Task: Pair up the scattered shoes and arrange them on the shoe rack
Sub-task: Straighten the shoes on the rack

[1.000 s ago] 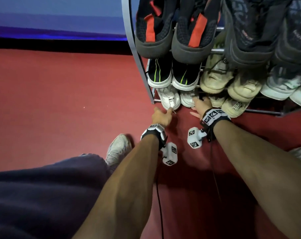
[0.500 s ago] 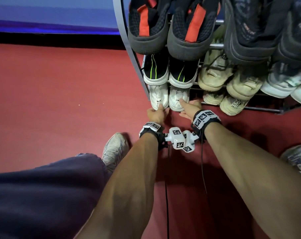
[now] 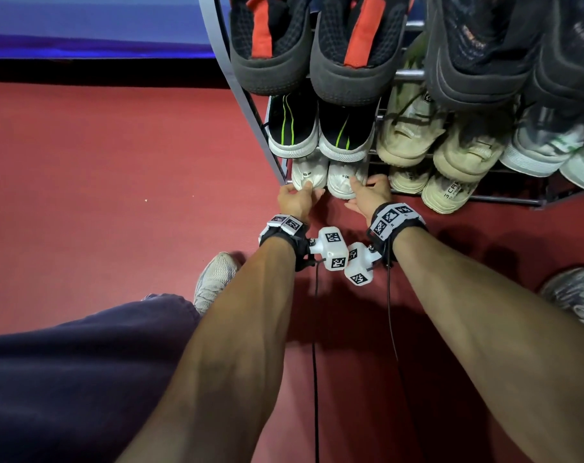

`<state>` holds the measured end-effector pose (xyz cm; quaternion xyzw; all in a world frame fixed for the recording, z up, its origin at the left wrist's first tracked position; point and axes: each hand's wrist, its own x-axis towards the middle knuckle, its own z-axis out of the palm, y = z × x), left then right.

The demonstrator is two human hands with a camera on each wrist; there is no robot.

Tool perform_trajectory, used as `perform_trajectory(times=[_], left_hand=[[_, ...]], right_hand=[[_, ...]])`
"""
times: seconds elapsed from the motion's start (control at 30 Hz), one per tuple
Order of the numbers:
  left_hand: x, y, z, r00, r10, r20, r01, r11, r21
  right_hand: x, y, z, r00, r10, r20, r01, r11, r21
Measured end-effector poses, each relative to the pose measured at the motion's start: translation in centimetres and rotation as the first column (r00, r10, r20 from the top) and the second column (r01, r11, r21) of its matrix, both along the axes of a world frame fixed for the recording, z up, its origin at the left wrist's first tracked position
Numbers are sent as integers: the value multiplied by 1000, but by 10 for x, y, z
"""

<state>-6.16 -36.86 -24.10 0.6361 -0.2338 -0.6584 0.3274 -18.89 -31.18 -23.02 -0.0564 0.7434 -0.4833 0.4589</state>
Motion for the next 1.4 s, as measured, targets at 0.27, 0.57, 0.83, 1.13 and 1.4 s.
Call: perform_trajectory(times=[0.27,0.57,0.83,1.13,1.4], left_hand=[[4,-12,-1,998,-41,46,41,999,13],[6,-19,-2,993,-18,117,21,1000,-23],[9,-13,-7,994,-68,91,65,997,34],[10,-15,-17,989,-97,114,95,995,27],[2,-18,-24,726,-344,596,393,918,51]], right_hand=[[1,3,-10,998,56,27,-56,998,14],[8,-6,-12,974,208,-87,-205,978,44],[8,-12,-28,971,149,-185,-138,988,72],[5,-8,-50,978,143,-153,-130,987,91],[16,5,-27,993,118,2,-118,988,99]])
